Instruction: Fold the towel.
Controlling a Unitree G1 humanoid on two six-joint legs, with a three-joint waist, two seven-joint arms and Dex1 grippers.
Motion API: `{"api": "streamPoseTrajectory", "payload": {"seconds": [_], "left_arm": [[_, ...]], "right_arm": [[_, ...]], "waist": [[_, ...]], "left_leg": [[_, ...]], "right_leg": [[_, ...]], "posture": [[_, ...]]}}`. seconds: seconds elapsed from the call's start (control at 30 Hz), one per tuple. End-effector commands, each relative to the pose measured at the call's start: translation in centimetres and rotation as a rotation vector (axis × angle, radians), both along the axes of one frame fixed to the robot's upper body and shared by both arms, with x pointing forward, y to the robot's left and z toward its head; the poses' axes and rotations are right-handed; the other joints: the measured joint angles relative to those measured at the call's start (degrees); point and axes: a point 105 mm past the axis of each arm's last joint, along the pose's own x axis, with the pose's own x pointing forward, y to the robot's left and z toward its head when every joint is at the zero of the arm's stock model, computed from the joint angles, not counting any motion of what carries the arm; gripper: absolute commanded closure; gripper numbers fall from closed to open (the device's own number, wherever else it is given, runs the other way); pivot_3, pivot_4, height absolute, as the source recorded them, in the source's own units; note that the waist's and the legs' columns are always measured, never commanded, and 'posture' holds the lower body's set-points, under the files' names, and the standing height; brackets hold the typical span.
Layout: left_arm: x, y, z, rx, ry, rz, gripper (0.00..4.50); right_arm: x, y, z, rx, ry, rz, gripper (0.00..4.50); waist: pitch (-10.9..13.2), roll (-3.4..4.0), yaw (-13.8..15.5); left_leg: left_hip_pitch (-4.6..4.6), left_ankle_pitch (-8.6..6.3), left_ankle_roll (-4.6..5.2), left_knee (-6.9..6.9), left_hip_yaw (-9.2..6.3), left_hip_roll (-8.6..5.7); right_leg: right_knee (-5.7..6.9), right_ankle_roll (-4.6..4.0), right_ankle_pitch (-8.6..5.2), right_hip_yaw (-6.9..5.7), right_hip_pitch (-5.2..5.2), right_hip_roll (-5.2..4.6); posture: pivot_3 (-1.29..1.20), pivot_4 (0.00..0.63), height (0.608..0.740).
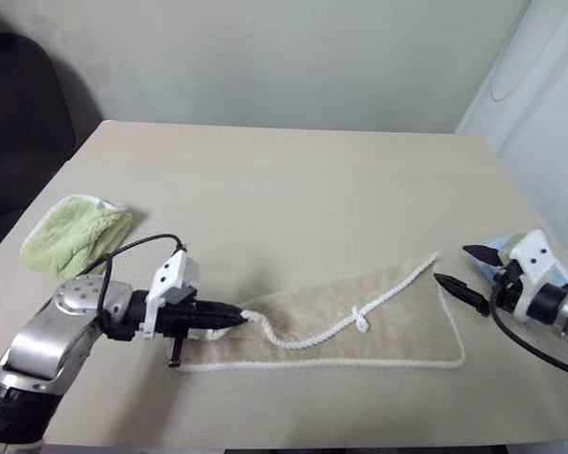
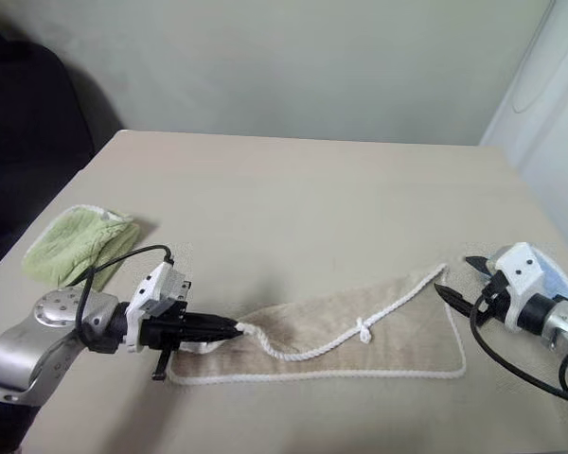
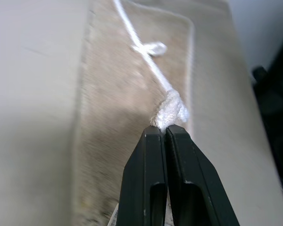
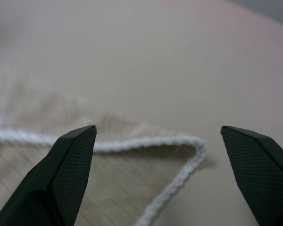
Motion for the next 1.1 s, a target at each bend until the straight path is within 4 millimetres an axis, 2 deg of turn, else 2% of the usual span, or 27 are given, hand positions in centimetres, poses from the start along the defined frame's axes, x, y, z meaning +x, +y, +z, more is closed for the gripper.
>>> {"api": "streamPoseTrajectory", "payload": {"seconds": [0.03, 0.13, 0.33, 0.53, 0.67, 0.87, 0.9, 1.0, 1.1], "left_arm": [[1.2, 0.4, 0.7, -0.017, -0.054, 0.066, 4.5], [1.8, 0.5, 1.0, -0.045, -0.067, 0.114, 4.5], [1.8, 0.4, 1.1, -0.059, -0.092, 0.154, 4.5], [1.9, 0.4, 1.3, -0.056, -0.109, 0.171, 4.5], [2.0, 0.7, 1.5, -0.053, -0.122, 0.19, 4.5], [2.2, 1.3, 1.6, -0.056, -0.125, 0.219, 4.5], [2.2, 1.4, 1.6, -0.058, -0.125, 0.222, 4.5], [2.4, 1.3, 1.5, -0.062, -0.126, 0.225, 4.5], [2.8, 1.1, 1.5, -0.074, -0.132, 0.224, 4.5]], "right_arm": [[1.4, -0.8, -0.8, -0.199, -0.015, 0.112, 0.02], [3.4, -1.5, -1.6, -0.287, -0.037, 0.134, 0.02], [7.1, -1.4, -1.8, -0.323, -0.069, 0.141, 0.02], [8.5, -0.9, -2.3, -0.348, -0.08, 0.175, 0.02], [8.4, -1.0, -2.1, -0.336, -0.086, 0.192, 0.84], [7.3, -1.9, -1.6, -0.352, -0.09, 0.206, 2.96], [7.1, -2.0, -1.6, -0.351, -0.09, 0.207, 3.44], [6.5, -2.1, -1.5, -0.344, -0.09, 0.212, 4.41], [6.4, -2.0, -1.3, -0.343, -0.11, 0.203, 4.47]], "waist": [[0.02, -0.06, -0.03], [0.13, -0.1, -0.04], [0.21, -0.09, -0.02], [0.23, -0.12, 0.52], [0.27, -0.15, 0.81], [0.32, -0.2, 0.89], [0.33, -0.22, 0.89], [0.35, -0.27, 0.89], [0.37, -0.29, 0.85]], "left_leg": [[0.04, 0.02, 0.01, 0.0, 0.0, 0.01], [0.09, 0.11, 0.08, 0.0, -0.01, 0.01], [0.16, 0.33, 0.39, -0.02, 0.0, 0.02], [0.19, 0.37, 0.45, -0.02, -0.04, 0.02], [0.18, 0.25, 0.22, -0.01, -0.02, 0.0], [0.17, 0.19, 0.08, -0.02, 0.0, -0.01], [0.17, 0.19, 0.07, -0.02, 0.0, -0.01], [0.18, 0.2, 0.05, -0.01, 0.01, -0.01], [0.19, 0.21, 0.03, -0.01, 0.04, -0.01]], "right_leg": [[0.0, -0.01, 0.01, 0.0, 0.03, 0.0], [0.0, -0.04, 0.04, 0.0, 0.08, 0.01], [-0.01, 0.06, 0.23, -0.01, 0.14, 0.0], [-0.03, 0.12, 0.35, -0.06, 0.2, -0.02], [-0.03, 0.08, 0.37, -0.09, 0.22, -0.11], [-0.03, 0.05, 0.39, -0.12, 0.22, -0.12], [-0.04, 0.04, 0.39, -0.12, 0.23, -0.13], [-0.05, 0.04, 0.39, -0.12, 0.25, -0.13], [-0.05, 0.04, 0.39, -0.12, 0.25, -0.13]], "posture": [[0.0, 0.15, 0.74], [0.0, 0.15, 0.74], [0.0, 0.15, 0.74], [0.0, 0.15, 0.74], [0.0, 0.15, 0.74], [0.0, 0.15, 0.74], [0.0, 0.15, 0.74], [0.0, 0.15, 0.74], [0.0, 0.15, 0.74]]}}
